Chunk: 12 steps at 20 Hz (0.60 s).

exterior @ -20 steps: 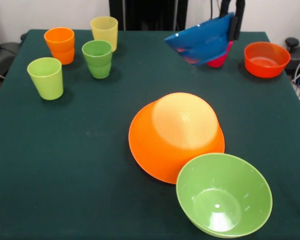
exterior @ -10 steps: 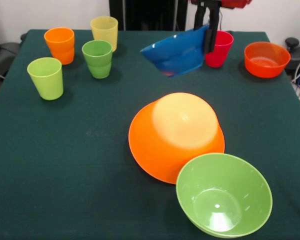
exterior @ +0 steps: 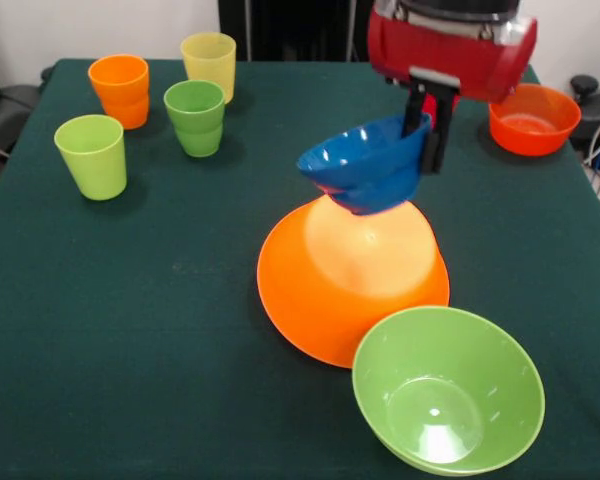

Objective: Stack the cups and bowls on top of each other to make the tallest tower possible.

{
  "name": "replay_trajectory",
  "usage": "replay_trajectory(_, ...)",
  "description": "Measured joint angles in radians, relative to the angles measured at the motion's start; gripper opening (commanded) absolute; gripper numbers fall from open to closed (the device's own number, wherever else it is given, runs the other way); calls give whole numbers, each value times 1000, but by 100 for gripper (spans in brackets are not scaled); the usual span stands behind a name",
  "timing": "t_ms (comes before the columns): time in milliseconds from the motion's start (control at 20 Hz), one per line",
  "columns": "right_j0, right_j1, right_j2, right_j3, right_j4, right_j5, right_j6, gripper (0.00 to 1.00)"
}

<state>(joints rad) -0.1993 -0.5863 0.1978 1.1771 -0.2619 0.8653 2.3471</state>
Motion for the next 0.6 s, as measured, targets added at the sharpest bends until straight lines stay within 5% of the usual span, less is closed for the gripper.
replay_trajectory(600, 122, 175, -112, -169, -78, 73, 0, 0)
